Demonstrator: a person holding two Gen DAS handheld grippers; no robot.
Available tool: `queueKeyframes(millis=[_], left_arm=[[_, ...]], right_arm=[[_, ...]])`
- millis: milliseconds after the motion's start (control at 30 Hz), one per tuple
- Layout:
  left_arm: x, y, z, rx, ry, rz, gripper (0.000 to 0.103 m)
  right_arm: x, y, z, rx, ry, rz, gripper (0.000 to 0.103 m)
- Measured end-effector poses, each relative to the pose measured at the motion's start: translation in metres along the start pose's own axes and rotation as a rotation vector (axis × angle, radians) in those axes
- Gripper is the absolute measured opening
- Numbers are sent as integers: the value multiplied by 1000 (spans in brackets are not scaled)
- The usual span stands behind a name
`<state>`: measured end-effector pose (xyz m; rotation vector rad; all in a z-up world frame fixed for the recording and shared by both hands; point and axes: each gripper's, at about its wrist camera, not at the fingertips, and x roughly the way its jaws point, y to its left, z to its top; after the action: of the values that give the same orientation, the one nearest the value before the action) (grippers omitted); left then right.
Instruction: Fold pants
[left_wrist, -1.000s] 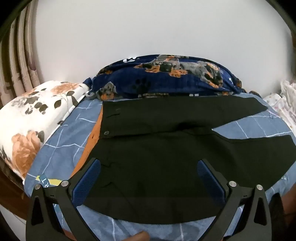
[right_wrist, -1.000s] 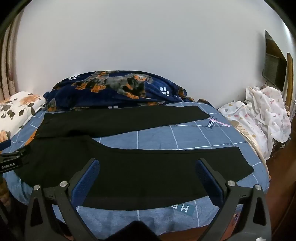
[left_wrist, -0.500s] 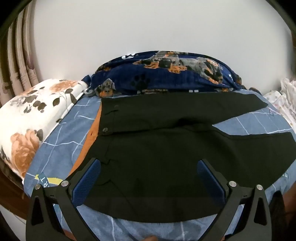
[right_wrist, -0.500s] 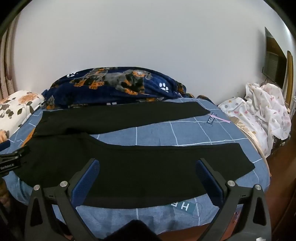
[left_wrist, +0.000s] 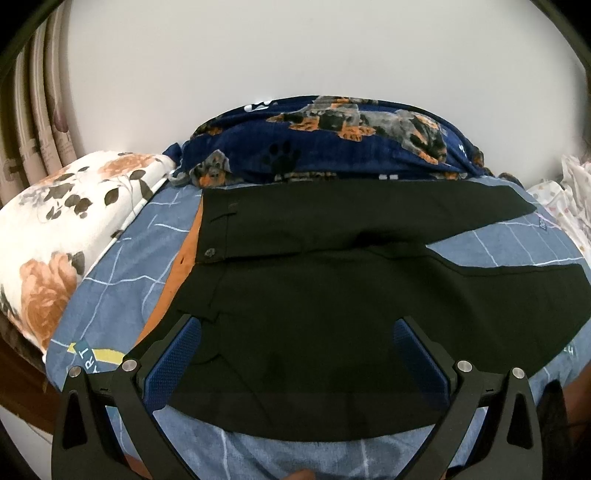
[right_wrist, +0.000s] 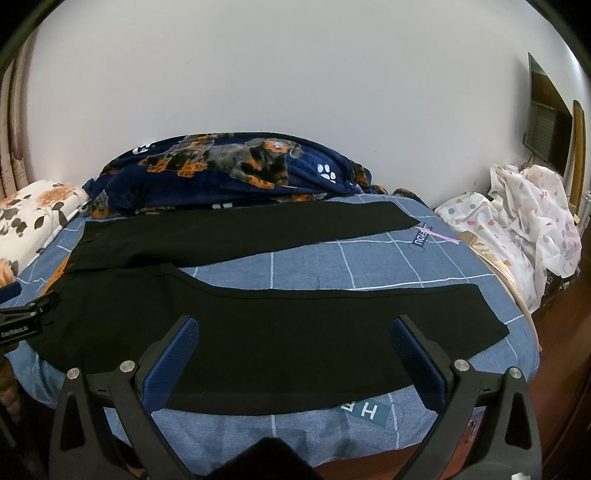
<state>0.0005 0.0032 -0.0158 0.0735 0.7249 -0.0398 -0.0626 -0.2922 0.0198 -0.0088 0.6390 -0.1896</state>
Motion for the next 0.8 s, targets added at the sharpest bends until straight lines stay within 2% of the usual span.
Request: queueKeyframes(millis=[533,800], left_arm=[[7,4,1,-7,35,4,103],[4,3,0,9,3,-10,103]], right_arm=[[9,-3,-5,8,31,-1,103],[10,-4,-6,7,33,0,103]])
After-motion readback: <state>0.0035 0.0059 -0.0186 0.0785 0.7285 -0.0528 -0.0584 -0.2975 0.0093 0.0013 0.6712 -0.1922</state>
